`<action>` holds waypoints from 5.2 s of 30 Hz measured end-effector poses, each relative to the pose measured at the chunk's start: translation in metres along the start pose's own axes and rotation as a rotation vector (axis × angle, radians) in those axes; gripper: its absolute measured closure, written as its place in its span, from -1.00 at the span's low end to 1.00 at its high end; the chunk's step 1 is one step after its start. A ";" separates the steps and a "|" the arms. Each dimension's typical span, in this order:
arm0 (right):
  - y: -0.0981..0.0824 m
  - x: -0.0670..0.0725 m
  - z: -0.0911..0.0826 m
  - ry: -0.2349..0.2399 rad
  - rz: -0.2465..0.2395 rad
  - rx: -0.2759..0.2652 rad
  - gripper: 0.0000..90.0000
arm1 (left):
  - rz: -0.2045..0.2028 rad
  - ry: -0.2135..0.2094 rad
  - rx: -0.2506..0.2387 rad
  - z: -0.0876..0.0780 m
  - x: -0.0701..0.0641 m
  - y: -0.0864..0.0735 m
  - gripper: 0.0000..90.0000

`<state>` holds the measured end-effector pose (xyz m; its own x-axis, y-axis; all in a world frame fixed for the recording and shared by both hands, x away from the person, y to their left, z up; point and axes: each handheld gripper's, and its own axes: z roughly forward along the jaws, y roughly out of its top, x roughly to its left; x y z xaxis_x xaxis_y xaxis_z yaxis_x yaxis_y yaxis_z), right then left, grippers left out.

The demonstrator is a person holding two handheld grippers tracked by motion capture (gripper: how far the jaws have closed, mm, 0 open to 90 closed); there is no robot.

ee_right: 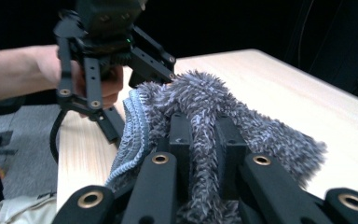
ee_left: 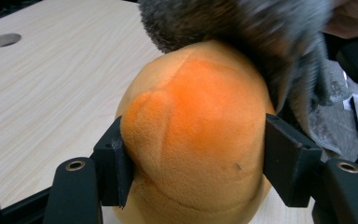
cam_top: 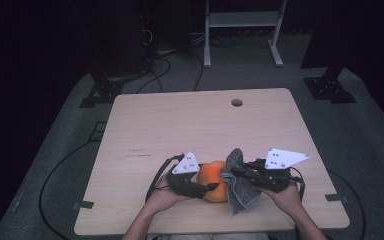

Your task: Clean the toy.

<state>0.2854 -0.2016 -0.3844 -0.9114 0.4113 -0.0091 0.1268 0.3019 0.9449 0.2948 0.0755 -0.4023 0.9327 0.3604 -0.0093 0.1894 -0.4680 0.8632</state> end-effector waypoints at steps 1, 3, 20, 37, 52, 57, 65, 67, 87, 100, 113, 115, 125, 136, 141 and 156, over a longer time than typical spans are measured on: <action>-0.001 -0.001 0.003 0.000 0.001 0.009 0.77 | 0.002 -0.005 0.002 0.000 0.000 0.000 -0.25; -0.004 -0.003 0.005 0.008 0.014 0.011 0.77 | -0.009 -0.033 -0.001 0.001 0.001 -0.003 -0.37; -0.032 -0.014 -0.011 -0.017 0.072 0.042 0.77 | -0.026 -0.091 -0.052 0.014 0.003 -0.011 -0.58; -0.011 -0.008 -0.002 -0.042 -0.019 0.068 0.77 | 0.002 -0.083 -0.042 0.009 0.003 -0.021 -0.17; -0.025 -0.008 -0.009 -0.006 0.027 0.022 0.76 | 0.020 -0.095 0.006 0.018 0.003 -0.020 -0.41; -0.010 0.003 -0.004 0.023 -0.033 0.025 0.77 | -0.015 -0.076 0.002 0.020 0.003 -0.019 -0.39; -0.015 0.002 0.003 0.083 -0.009 0.049 0.77 | 0.093 -0.115 0.037 0.021 -0.007 -0.014 -0.63; -0.016 0.004 0.003 0.073 -0.019 0.049 0.77 | 0.102 -0.088 0.033 0.022 -0.008 -0.015 -0.54; -0.031 -0.002 -0.024 0.042 0.057 0.069 0.76 | 0.171 -0.155 0.060 0.018 -0.015 -0.020 -0.40; -0.014 0.012 -0.010 0.126 -0.009 0.088 0.76 | 0.249 -0.169 0.060 0.020 -0.024 -0.019 -0.49; -0.026 -0.002 -0.010 0.114 0.044 0.106 0.76 | 0.244 -0.159 0.052 0.018 -0.025 -0.024 -0.43; -0.034 -0.005 -0.017 0.091 0.065 0.107 0.76 | 0.227 -0.162 0.048 0.018 -0.023 -0.024 -0.44; -0.047 0.004 -0.044 0.056 0.057 0.113 0.76 | 0.073 -0.139 0.004 0.019 -0.007 -0.024 -0.48; -0.010 0.022 -0.013 0.092 -0.078 0.087 0.76 | 0.025 -0.106 0.004 0.024 -0.010 -0.022 -0.39; -0.015 0.013 -0.009 0.053 -0.065 0.097 0.76 | -0.061 -0.103 -0.001 0.022 0.000 -0.024 -0.35; -0.042 0.004 -0.036 -0.029 -0.005 0.131 0.76 | -0.095 -0.110 -0.011 0.021 0.005 -0.024 -0.38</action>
<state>0.2627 -0.2439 -0.4124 -0.9007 0.4337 -0.0247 0.1741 0.4125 0.8942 0.3011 0.0708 -0.4335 0.9390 0.3114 -0.1462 0.2756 -0.4268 0.8613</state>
